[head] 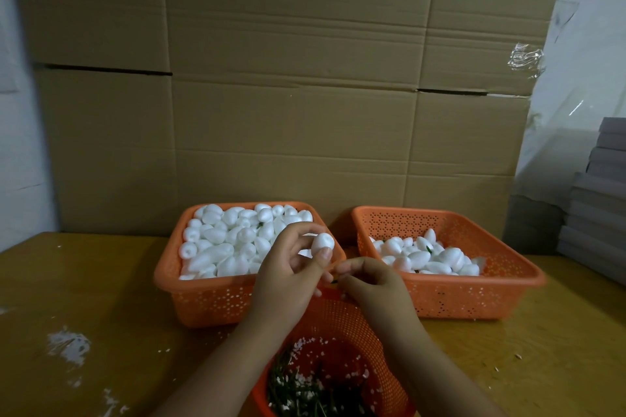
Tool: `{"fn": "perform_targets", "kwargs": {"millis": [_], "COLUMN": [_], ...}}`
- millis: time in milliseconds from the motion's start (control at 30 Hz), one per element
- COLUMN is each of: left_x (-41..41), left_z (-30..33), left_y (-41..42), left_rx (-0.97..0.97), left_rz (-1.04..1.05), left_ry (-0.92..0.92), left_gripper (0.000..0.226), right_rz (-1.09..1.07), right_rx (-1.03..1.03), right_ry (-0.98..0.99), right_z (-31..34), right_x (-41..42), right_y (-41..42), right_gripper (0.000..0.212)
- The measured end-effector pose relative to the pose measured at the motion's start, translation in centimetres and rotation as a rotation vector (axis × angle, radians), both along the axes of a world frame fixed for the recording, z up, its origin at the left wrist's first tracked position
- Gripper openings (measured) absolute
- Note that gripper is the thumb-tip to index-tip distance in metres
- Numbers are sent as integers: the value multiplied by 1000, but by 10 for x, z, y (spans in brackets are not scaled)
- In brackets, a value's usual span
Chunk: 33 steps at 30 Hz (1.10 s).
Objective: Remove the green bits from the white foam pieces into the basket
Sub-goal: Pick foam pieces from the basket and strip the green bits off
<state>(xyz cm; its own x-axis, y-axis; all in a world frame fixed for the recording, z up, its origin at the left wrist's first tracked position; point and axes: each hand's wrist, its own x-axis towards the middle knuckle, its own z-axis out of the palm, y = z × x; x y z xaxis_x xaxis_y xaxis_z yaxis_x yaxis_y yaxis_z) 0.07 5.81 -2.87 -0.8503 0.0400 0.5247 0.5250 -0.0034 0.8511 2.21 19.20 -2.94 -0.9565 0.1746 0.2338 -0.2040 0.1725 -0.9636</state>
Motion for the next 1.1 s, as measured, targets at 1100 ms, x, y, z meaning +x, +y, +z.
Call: {"fn": "perform_targets", "kwargs": {"millis": [1100], "left_x": [2], "left_z": [2], "left_y": [0], "left_rx": [6], "left_rz": [-38], "left_ry": [10], "left_gripper": [20], "right_rz": [23], "right_rx": [-12], "right_ry": [13], "right_z": [-1], "right_x": [0], "right_y": [1], "right_gripper": [19]}}
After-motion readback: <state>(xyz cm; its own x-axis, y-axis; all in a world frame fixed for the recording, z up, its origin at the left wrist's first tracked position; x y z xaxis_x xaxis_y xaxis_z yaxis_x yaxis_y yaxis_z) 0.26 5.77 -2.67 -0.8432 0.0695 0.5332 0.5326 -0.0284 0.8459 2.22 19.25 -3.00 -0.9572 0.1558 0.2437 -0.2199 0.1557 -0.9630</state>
